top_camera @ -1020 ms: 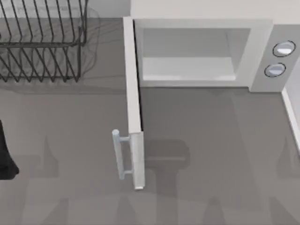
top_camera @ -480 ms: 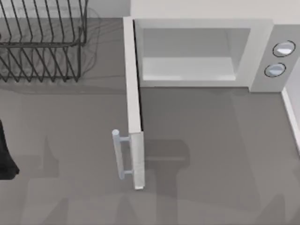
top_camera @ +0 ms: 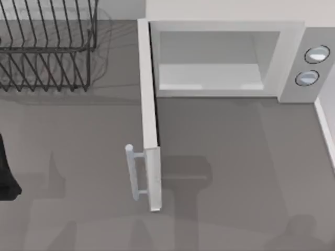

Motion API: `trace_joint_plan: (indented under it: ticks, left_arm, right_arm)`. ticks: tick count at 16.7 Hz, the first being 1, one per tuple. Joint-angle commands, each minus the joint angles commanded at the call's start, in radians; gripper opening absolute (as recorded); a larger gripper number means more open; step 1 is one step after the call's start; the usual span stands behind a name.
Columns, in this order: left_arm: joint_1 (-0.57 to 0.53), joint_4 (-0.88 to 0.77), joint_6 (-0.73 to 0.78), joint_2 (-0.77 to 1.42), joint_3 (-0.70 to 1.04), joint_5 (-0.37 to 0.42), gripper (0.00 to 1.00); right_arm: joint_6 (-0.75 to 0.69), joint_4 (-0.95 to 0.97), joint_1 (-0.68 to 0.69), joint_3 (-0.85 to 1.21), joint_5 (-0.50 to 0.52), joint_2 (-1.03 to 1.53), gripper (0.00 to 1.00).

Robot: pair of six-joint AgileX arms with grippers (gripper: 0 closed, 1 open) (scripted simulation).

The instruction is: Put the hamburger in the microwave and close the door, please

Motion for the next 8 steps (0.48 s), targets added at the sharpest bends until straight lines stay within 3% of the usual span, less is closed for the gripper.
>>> trace_joint_plan:
  ticks: [4, 8]
  left_arm:
    - [0.0, 0.0, 0.0, 0.0, 0.0, 0.0, 1.0]
    - [0.0, 0.0, 0.0, 0.0, 0.0, 0.0, 1.0]
  right_arm:
    - [-0.249, -0.144, -0.066, 0.116, 0.0, 0.209, 1.0]
    - [-0.335, -0.197, -0.091, 0.159, 0.001, 0.279, 1.0]
